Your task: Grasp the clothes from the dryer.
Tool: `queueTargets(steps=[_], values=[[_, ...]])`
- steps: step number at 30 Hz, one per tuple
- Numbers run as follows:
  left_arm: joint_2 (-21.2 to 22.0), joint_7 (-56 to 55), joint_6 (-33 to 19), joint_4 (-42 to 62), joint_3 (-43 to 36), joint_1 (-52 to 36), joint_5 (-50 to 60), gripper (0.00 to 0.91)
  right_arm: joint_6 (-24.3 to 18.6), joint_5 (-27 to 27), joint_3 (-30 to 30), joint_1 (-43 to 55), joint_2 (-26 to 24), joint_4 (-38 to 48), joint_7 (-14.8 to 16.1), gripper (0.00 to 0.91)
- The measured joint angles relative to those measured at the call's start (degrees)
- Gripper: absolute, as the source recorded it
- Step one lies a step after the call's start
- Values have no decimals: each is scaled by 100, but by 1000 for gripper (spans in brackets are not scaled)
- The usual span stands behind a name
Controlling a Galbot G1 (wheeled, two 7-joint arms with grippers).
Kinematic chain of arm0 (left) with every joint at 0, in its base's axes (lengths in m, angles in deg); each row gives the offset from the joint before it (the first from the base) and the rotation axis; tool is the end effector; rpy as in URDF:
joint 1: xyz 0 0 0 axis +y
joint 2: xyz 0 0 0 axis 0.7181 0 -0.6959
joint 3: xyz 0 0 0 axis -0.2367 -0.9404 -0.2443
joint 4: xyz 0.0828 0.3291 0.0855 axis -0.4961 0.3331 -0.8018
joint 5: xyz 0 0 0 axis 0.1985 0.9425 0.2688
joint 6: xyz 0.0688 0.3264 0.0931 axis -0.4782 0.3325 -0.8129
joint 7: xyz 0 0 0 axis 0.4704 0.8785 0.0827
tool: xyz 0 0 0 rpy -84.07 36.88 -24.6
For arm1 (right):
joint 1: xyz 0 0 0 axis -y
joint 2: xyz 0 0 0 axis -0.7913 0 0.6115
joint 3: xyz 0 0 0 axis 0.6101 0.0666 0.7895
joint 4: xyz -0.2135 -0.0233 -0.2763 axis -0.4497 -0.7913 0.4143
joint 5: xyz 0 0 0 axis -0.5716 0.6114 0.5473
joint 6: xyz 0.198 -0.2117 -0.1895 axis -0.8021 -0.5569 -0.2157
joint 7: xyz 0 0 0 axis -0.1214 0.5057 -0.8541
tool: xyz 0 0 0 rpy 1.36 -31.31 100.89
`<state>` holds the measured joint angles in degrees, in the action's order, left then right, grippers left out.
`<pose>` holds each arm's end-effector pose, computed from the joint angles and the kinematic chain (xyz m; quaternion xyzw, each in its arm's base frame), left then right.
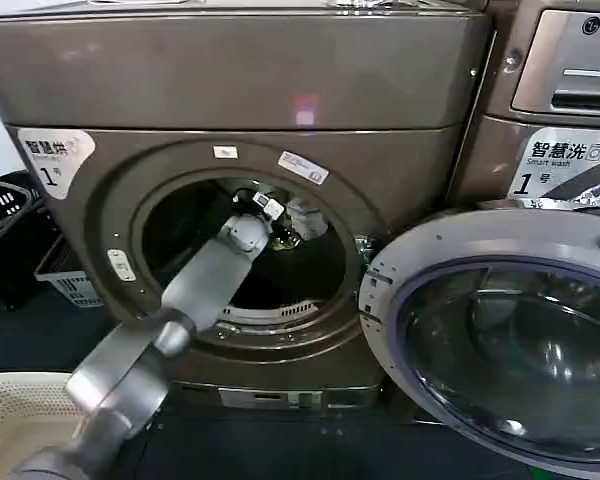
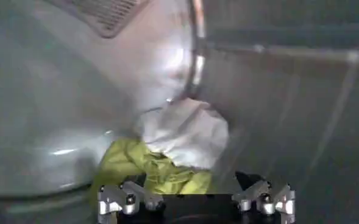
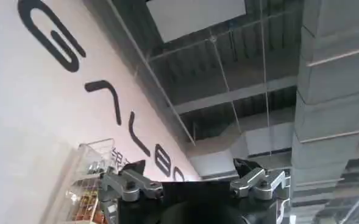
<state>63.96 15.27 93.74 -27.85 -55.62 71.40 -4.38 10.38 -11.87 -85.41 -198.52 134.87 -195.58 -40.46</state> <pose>0.6481 -0.0517 -0.1692 -0.2037 -0.9056 -0.2989 0.2216 -0.0846 -0.3442 0.1525 0.5202 0.7543 -0.2385 0.3218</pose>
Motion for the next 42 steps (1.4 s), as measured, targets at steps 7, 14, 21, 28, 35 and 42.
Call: queueTargets(steps=[7,14,21,28,35,42], values=[[7,1164,-270,529,-459,-286,911,907,0,1,-1,-10,-4,-19,11,907],[62,2003,-556,940,-856,-488,1929,907,4,1,2,-18,22,-60,16,907],[182,2557,-892,1271,-1208,-631,2960,907,6,-8,-32,-52,58,-61,31,907],[239,2996,-1201,1514,-1479,-719,3811,907,21,-8,-13,-43,56,-86,39,907],[270,3486,-1513,1710,-1631,-808,4235,907,23,24,55,21,33,-109,47,907],[324,3873,-1730,1898,-1744,-858,4471,907,21,34,55,24,10,-97,69,907]])
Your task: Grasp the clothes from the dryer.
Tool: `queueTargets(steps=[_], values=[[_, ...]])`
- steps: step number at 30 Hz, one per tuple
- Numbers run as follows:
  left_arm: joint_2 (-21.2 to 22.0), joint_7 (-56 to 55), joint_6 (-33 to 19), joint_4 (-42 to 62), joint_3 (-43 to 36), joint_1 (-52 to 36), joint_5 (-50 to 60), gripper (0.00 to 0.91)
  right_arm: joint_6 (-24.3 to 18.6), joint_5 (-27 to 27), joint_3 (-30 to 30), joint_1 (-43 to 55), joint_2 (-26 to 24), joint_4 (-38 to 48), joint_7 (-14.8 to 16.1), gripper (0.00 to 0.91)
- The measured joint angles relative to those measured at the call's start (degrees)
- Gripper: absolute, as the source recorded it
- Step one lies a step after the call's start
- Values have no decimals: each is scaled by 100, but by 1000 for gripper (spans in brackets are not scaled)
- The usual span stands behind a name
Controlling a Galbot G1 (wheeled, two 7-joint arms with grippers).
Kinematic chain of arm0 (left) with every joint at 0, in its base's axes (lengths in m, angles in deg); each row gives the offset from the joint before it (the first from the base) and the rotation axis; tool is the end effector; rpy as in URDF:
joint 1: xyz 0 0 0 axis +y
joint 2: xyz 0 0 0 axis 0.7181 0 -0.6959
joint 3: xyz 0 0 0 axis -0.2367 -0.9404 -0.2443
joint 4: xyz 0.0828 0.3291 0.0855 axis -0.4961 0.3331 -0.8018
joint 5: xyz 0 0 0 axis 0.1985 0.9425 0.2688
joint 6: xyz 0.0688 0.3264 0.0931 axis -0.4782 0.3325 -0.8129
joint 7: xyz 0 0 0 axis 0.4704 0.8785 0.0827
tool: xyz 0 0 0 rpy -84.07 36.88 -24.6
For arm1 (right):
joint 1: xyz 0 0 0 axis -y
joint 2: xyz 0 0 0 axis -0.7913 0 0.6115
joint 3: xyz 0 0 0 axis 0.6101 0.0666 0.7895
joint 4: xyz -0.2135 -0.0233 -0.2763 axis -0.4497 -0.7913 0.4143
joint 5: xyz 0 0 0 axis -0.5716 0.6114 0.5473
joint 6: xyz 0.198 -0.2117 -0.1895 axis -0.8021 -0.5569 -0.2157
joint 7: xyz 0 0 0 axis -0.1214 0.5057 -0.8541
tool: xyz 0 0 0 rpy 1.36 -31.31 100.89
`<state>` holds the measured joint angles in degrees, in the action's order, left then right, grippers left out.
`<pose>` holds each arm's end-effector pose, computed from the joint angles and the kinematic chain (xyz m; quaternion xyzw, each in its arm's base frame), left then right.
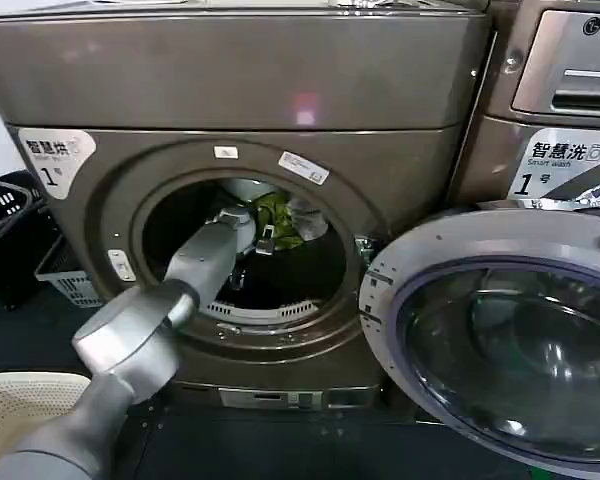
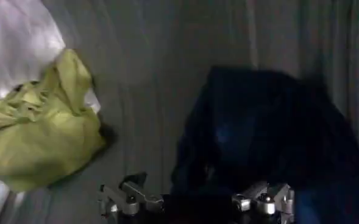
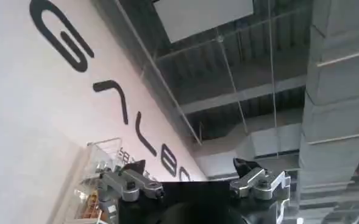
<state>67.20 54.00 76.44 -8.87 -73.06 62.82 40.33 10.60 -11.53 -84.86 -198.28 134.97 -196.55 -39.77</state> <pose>0.6712 -0.0253 -0.1697 -0.3673 -0.5290 -0.6527 0.3991 -0.0804 -0.3404 0.1508 0.5114 0.7601 -0.2448 0.3174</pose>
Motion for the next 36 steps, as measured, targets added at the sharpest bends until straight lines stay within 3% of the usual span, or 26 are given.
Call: queueTargets(steps=[16,17,18,19,20,21,22,36], values=[[-124,465,-322,111,-114,149,363,907,-6,2,9,-28,11,-61,11,907],[-132,475,-327,112,-114,161,376,774,-7,2,6,-33,8,-65,12,907],[-135,482,-328,114,-113,170,381,557,-9,2,0,-40,4,-65,11,907],[-138,486,-328,118,-115,179,381,159,-14,2,-5,-47,-1,-64,12,907],[-140,490,-325,120,-115,192,381,137,-17,1,-10,-54,-6,-63,12,907],[-143,494,-322,122,-117,201,380,34,-19,1,-16,-60,-6,-62,15,907],[-143,517,-320,122,-117,212,378,0,-21,1,-19,-67,-6,-63,18,907],[-163,664,-360,132,-106,386,398,0,-53,-9,-26,-73,-27,-64,40,907]])
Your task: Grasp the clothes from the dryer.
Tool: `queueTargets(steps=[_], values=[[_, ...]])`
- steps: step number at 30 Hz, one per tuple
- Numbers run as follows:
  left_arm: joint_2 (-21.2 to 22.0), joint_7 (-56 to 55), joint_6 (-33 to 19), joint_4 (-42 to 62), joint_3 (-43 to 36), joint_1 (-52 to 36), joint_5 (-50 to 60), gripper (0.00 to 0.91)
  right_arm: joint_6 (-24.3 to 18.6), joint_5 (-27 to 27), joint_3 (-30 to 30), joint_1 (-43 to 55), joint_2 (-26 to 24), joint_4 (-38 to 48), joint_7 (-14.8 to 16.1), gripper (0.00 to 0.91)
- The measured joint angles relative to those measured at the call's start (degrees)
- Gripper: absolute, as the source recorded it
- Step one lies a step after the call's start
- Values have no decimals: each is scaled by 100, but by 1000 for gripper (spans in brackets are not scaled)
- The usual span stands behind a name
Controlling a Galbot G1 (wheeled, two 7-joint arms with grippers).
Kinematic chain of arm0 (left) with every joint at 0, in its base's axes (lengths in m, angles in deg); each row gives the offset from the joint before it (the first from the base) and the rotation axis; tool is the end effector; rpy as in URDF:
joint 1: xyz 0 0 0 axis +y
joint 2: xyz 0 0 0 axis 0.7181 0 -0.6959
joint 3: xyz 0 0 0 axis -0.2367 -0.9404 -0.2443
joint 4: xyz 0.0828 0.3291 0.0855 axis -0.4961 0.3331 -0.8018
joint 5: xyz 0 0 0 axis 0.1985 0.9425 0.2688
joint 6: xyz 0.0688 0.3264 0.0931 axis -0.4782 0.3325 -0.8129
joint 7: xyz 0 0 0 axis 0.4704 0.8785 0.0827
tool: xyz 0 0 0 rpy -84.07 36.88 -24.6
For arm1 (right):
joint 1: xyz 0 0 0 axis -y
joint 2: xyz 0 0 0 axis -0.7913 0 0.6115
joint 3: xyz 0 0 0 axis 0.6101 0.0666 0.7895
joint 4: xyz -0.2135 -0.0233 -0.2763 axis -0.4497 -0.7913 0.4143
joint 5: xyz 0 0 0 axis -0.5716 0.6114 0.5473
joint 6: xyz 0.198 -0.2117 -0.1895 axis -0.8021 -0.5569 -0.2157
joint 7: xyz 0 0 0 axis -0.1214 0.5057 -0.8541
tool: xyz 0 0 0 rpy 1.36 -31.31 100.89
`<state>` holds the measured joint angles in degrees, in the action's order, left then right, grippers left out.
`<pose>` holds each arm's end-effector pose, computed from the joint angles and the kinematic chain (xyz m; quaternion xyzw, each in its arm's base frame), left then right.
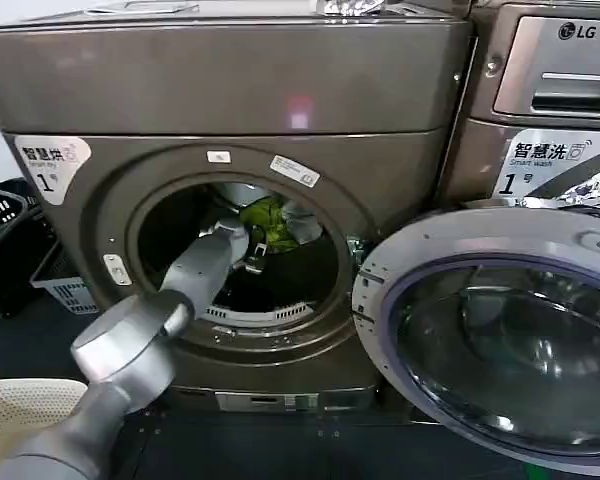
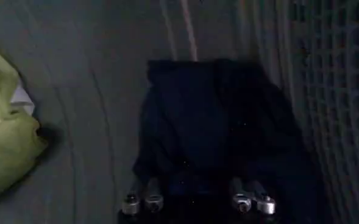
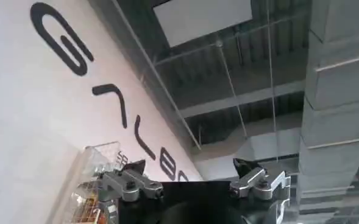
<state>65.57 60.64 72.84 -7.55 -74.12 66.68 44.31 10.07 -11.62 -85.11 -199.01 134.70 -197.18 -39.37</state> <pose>0.6579 0.0008 -0.2195 -0.4138 -0.4527 -0.6398 0.4631 -0.0762 -0.3365 0.1536 0.5000 0.7636 -0.2545 0.3197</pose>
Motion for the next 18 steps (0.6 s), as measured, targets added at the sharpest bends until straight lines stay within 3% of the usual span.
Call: queueTargets(steps=[18], values=[[29,-49,7,18,39,-5,-78,0,16,4,8,19,5,9,11,907]])
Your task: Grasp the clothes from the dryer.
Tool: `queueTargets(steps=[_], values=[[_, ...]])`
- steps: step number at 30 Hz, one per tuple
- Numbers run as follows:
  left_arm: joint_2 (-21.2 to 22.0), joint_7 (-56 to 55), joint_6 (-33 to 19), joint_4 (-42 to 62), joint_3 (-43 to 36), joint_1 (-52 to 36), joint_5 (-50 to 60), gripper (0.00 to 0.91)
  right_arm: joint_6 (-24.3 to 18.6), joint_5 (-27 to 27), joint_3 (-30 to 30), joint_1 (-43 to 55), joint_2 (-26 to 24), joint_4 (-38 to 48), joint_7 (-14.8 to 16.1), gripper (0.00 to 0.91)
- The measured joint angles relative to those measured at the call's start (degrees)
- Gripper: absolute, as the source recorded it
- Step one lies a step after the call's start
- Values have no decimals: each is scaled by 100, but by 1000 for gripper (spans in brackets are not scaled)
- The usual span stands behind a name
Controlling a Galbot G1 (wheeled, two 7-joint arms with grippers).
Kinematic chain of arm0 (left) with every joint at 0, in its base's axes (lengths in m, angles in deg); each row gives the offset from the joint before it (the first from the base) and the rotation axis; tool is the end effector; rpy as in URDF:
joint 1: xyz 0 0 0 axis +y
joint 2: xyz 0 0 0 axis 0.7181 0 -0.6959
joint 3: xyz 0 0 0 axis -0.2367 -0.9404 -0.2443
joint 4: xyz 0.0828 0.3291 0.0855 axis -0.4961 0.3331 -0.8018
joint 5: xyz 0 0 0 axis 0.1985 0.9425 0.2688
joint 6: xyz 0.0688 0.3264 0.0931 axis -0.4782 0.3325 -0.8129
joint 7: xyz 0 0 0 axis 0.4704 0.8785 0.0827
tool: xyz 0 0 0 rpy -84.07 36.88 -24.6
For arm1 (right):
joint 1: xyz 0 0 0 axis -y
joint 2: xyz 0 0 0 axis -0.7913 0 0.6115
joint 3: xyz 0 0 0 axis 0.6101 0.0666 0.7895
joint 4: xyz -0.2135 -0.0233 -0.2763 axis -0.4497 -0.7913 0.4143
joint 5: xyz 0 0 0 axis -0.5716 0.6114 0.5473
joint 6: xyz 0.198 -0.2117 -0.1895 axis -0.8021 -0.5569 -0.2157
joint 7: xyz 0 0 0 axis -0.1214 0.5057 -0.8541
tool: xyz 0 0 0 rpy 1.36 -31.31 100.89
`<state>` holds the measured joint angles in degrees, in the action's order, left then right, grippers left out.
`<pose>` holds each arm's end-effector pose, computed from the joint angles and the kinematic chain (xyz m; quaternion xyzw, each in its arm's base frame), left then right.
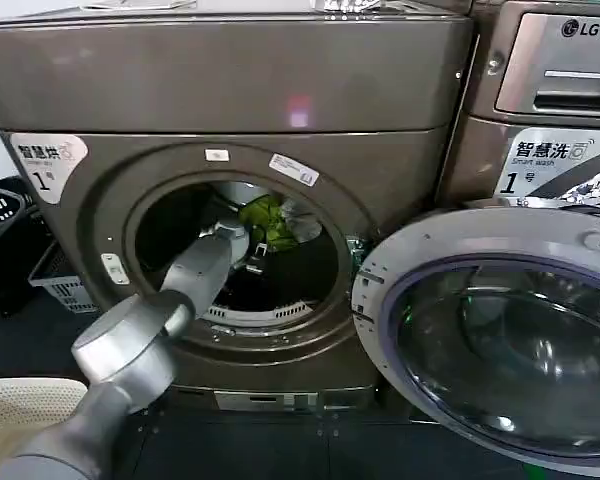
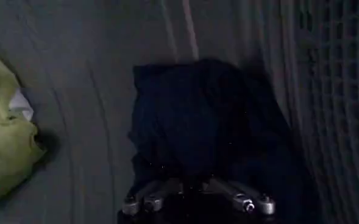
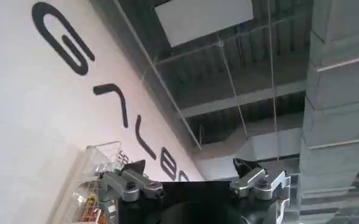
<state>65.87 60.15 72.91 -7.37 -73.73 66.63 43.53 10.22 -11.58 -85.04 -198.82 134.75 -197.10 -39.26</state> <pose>0.6582 -0.0017 -0.2191 -0.4156 -0.4617 -0.6359 0.4580 -0.0769 -0.3371 0.1530 0.5010 0.7638 -0.2531 0.3187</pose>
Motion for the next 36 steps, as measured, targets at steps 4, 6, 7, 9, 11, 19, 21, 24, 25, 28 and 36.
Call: queueTargets(steps=[4,6,7,9,11,19,21,24,25,28,36], values=[[-13,-50,62,-50,70,24,-59,0,19,3,4,2,5,-10,7,907],[-27,-71,86,-90,114,30,-106,0,22,4,5,2,8,-14,9,907],[-30,-81,92,-112,139,30,-128,0,23,4,5,2,10,-15,10,907],[-37,-100,116,-161,191,30,-181,0,26,5,5,2,16,-15,11,907],[-42,-123,141,-213,260,26,-237,0,29,10,11,9,27,-20,13,907],[-127,-285,280,-545,682,115,-458,0,41,20,49,34,28,-55,20,907],[-158,-311,316,-669,806,146,-496,0,45,21,52,34,27,-64,26,907],[-208,-355,362,-831,988,199,-554,0,54,29,56,37,20,-64,33,907],[-230,-374,381,-881,1039,210,-578,0,55,34,59,41,20,-64,34,907],[-287,-469,448,-1036,1219,247,-668,0,55,42,83,62,18,-70,38,907],[-347,-1087,704,-1423,1717,413,-1139,0,52,43,93,69,12,-86,55,907]])
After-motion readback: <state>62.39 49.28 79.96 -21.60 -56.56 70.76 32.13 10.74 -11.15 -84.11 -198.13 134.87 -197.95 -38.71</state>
